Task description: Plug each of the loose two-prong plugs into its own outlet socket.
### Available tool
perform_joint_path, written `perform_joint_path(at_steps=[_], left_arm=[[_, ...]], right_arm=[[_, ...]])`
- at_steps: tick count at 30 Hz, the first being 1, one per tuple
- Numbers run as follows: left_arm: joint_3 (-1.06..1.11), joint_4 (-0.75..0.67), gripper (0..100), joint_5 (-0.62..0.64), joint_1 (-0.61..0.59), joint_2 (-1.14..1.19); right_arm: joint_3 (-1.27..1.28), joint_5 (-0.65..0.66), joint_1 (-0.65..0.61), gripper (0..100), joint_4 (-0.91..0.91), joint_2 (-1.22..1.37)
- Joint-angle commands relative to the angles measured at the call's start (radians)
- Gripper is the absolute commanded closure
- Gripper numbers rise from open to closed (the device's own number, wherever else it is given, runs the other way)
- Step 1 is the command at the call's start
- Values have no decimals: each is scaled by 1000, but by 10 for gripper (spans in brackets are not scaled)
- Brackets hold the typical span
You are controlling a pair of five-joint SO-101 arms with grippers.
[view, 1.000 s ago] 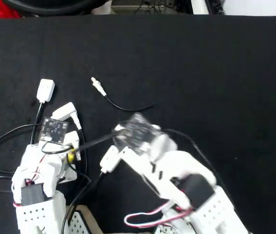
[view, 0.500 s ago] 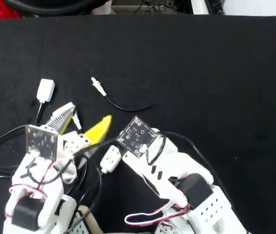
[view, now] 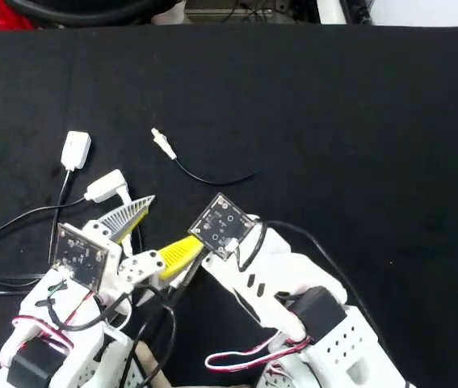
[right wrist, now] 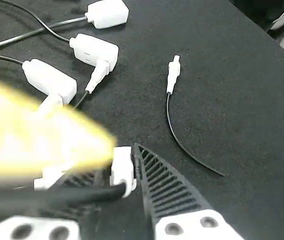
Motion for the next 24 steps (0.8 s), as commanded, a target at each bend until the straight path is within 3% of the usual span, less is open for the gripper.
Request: perform_joint_path(at_steps=[1, 3, 6, 11, 18, 21, 24], left_arm=[[-36, 72, 678, -21, -176, 26], [-33, 155, 678, -89, -271, 28], [41, 210, 678, -176, -337, 28], [200, 61, 677, -339, -302, 118], [177, -77, 682, -281, -162, 523], [166, -161, 678, -129, -124, 623], [171, -198, 677, -109, -51, 715]], right_arm=[[13, -6, 5, 987, -5, -1], [-2, -32, 35, 987, 18, 1], [-111, -40, 212, 987, 129, 4], [-248, -21, 427, 987, 183, 189], [-354, -83, 456, 987, 161, 427], [-338, -89, 483, 987, 146, 429], [-340, -91, 522, 987, 152, 429]])
